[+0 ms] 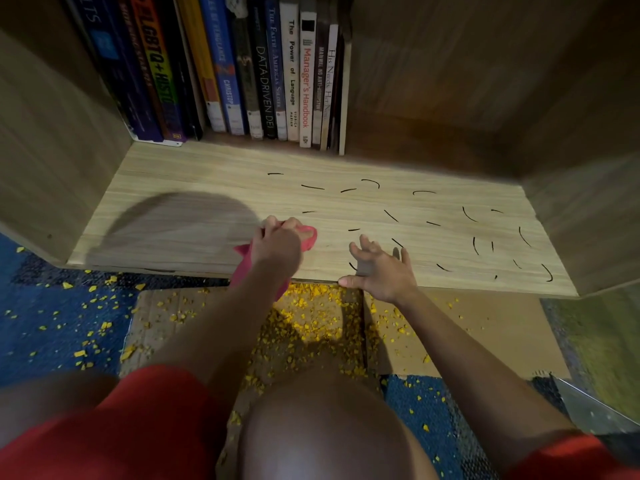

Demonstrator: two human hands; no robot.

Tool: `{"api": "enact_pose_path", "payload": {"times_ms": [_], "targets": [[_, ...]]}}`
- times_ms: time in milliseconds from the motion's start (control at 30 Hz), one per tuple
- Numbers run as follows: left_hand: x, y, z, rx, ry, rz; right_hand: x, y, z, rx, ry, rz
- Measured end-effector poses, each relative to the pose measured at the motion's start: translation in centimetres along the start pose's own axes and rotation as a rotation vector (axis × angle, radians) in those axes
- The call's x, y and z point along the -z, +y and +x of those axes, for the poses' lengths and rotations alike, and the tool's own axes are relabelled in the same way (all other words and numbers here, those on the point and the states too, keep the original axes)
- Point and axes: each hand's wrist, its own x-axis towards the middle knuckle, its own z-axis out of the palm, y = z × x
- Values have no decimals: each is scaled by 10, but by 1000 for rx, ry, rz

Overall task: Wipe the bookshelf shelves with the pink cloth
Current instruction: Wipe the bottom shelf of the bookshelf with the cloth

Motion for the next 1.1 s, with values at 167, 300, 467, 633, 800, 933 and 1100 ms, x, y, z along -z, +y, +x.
{"api": "enact_pose_path", "payload": {"times_ms": [167,300,467,633,800,933,1100], "targets": [[-11,13,-14,-229,0,-14,-7,3,0,1,22,62],[4,-3,3,59,-26,4,-10,9,1,5,53,123],[-6,27,-18,-224,-5,82,-12,4,1,-18,41,134],[2,4,7,-73,8,90,-10,4,2,-16,47,120],[-9,29,-13,-275,6,132,-12,4,2,-21,35,120],[-4,7,7,-159,-28,61,-12,7,4,-13,42,102],[-8,20,-18,-126,-19,79,-14,7,6,-16,39,111]]}}
